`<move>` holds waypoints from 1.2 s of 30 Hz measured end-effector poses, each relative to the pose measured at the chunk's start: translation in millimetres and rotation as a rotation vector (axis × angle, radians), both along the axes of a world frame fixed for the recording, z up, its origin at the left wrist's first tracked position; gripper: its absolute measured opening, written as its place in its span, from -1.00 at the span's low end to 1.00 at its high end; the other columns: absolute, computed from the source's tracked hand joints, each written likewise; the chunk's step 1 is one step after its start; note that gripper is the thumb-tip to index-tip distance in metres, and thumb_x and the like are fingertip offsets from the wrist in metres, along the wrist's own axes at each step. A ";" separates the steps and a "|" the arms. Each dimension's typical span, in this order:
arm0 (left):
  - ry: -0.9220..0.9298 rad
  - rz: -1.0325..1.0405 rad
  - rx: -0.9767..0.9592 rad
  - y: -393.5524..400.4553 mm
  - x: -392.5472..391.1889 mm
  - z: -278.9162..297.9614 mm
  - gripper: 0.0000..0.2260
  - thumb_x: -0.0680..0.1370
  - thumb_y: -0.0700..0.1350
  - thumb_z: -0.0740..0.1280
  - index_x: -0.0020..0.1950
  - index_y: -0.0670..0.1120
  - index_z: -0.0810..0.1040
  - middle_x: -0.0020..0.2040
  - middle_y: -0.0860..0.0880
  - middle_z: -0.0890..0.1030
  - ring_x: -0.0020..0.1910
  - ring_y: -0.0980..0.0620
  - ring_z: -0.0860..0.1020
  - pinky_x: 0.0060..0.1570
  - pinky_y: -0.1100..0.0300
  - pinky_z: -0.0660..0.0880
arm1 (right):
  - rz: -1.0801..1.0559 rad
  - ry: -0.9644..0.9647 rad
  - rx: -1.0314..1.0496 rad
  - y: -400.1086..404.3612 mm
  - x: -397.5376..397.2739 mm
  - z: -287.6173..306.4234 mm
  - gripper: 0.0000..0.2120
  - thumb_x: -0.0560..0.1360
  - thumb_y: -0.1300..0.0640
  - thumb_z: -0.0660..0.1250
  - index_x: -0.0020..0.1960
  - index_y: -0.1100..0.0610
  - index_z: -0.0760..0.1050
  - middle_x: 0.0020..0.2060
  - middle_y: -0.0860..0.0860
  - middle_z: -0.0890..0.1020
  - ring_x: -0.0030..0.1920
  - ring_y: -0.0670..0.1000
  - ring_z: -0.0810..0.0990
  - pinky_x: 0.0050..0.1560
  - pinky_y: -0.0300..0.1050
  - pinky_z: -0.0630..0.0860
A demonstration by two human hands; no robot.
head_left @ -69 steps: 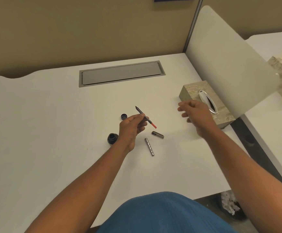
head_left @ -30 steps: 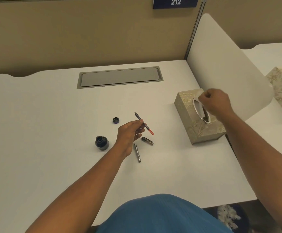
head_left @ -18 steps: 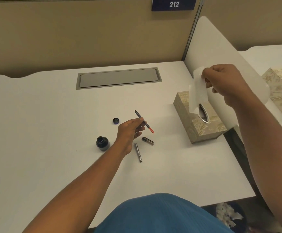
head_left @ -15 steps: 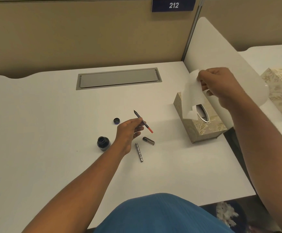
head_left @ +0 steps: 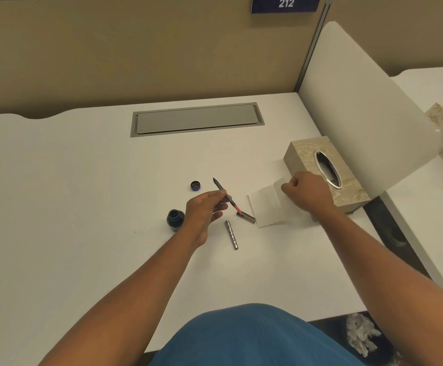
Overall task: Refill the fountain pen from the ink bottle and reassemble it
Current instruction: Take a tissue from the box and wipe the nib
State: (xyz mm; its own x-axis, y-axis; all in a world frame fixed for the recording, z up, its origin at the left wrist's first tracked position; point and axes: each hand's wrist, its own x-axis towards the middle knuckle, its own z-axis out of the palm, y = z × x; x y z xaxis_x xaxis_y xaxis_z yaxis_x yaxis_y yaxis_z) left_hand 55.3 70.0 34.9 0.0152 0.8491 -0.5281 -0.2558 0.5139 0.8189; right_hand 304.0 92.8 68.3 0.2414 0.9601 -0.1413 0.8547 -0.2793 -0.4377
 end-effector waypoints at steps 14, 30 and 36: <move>0.049 -0.057 0.016 0.6 -7.8 -3.5 -0.89 0.54 -0.07 0.44 -0.05 -0.08 0.70 -0.07 -0.04 0.75 -0.13 0.04 0.63 -0.06 0.17 0.52 | 0.144 -0.062 -0.015 0.2 -19.5 -52.2 -0.76 0.55 0.21 0.22 0.05 0.15 0.66 0.00 0.08 0.70 0.02 0.14 0.63 -0.04 -0.09 0.50; 0.073 -0.112 -0.006 4.9 -12.1 -9.1 -0.85 0.54 -0.06 0.43 0.00 -0.11 0.70 -0.06 -0.04 0.75 -0.12 0.03 0.63 -0.05 0.16 0.52 | 0.383 -0.237 -0.039 -7.4 -12.3 -96.1 -0.72 0.56 0.06 0.32 0.25 0.04 0.57 0.17 0.06 0.52 0.15 0.13 0.47 -0.08 -0.03 0.52; 0.069 -0.141 -0.003 5.7 -11.8 -6.5 -0.86 0.55 -0.07 0.43 0.01 -0.12 0.69 -0.06 -0.04 0.74 -0.14 0.04 0.63 -0.06 0.17 0.52 | 0.201 0.082 0.080 1.4 -19.4 -80.4 -0.82 0.57 0.06 0.30 0.01 0.11 0.63 -0.14 0.04 0.66 -0.10 0.10 0.60 -0.16 -0.07 0.44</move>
